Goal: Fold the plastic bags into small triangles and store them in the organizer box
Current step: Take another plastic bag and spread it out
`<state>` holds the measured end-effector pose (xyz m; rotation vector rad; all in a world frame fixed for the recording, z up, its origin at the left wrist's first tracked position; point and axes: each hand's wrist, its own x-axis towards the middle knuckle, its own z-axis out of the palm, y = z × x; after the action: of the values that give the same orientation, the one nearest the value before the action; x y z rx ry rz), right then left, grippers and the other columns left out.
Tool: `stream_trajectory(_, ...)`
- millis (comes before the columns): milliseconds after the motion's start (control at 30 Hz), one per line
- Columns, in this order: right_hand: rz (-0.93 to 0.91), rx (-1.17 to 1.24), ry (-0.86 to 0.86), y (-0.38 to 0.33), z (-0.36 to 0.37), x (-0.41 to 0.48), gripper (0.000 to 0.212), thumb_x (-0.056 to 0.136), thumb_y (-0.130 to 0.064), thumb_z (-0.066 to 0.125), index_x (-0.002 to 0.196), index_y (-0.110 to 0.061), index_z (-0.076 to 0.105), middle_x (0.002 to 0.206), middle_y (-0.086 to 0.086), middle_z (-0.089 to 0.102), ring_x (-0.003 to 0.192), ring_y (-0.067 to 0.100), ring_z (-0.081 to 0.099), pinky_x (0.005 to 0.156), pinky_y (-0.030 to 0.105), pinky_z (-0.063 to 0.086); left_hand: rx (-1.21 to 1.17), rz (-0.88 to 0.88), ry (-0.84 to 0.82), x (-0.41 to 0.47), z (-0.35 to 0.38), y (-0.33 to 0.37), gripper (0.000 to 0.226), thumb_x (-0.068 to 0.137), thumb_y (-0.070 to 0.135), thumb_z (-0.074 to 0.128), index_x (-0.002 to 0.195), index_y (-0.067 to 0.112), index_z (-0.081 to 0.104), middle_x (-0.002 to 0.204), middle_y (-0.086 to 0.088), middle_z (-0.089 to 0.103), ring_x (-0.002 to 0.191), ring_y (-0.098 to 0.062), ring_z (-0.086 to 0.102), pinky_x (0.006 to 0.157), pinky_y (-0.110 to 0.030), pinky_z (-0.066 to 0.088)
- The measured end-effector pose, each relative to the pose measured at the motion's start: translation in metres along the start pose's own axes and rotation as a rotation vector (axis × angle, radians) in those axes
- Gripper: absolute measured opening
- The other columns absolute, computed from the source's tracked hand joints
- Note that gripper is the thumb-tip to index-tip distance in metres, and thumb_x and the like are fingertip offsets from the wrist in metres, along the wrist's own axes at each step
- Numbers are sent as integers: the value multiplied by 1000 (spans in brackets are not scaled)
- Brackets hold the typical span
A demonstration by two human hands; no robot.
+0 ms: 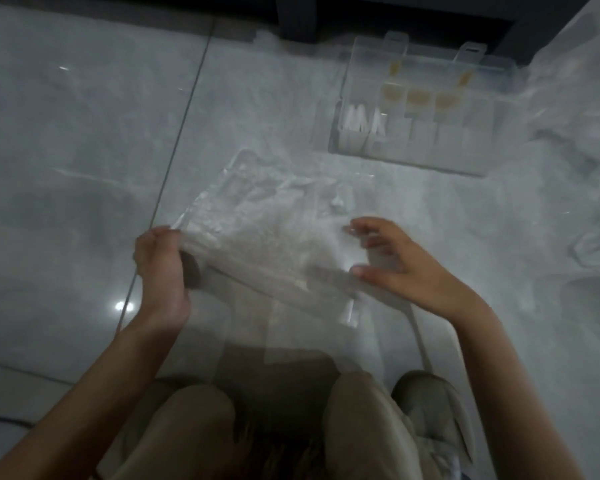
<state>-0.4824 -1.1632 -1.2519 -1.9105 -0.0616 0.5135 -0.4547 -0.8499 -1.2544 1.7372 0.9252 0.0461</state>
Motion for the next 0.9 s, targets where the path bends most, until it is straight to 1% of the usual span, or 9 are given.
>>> stream_trajectory(33,-43,-12,95,-2,-4,3,76,72,-61,71,135,-26,46,130,-14,51,113,-3,51,93,7,37,90,79,32,5,-2,2,34,73,37,56,92,11,65,109,-17,62,106,-35,60,88,-41,51)
stream_trajectory(100,-105,-28,187,-7,-9,13,71,77,-47,75,136,-26,42,132,-8,48,112,-3,50,92,5,35,167,293,-7,14,0,17,38,81,32,53,110,9,60,119,-12,53,113,-22,53,100,-36,43)
stream_trajectory(200,-94,-86,140,-10,-5,32,67,79,-27,78,136,-27,42,132,-6,43,112,4,48,93,5,35,202,413,-273,25,23,54,19,92,14,50,103,10,65,98,1,63,85,6,59,85,-13,44)
stream_trajectory(333,-159,-165,209,-5,14,52,40,79,-10,78,115,-9,61,115,-1,50,102,16,54,88,8,40,391,404,-446,39,54,69,12,95,17,58,85,16,66,66,14,60,53,12,53,60,-7,39)
stream_trajectory(467,-146,-35,284,-5,22,52,23,80,-3,73,94,-16,60,102,-10,54,86,-5,54,79,7,41,411,525,-461,42,62,63,11,93,15,61,89,8,70,63,16,58,51,14,50,60,-7,38)
stream_trajectory(567,-165,27,201,-5,19,47,26,78,1,76,91,-14,59,105,-6,56,86,-8,55,76,7,41,365,557,-449,43,64,62,9,91,8,61,86,7,69,52,24,59,53,12,52,61,-7,39)
stream_trajectory(700,-123,214,9,-6,7,34,23,78,0,75,86,-17,61,112,-3,61,99,6,60,86,18,45,255,533,-411,42,67,64,18,94,3,55,78,6,61,49,23,57,51,7,52,59,-7,39)
stream_trajectory(833,-119,311,-78,-8,-8,19,9,80,-9,67,80,-9,59,111,4,63,107,13,60,90,22,45,233,553,-393,42,61,49,33,97,3,49,69,19,50,51,9,55,47,5,48,54,-10,36)
stream_trajectory(900,-90,312,-122,-9,-17,13,16,82,-21,67,75,-10,57,106,5,65,104,16,60,87,25,44,268,570,-359,41,56,43,35,98,6,48,68,23,47,57,2,49,48,5,45,53,-11,34)
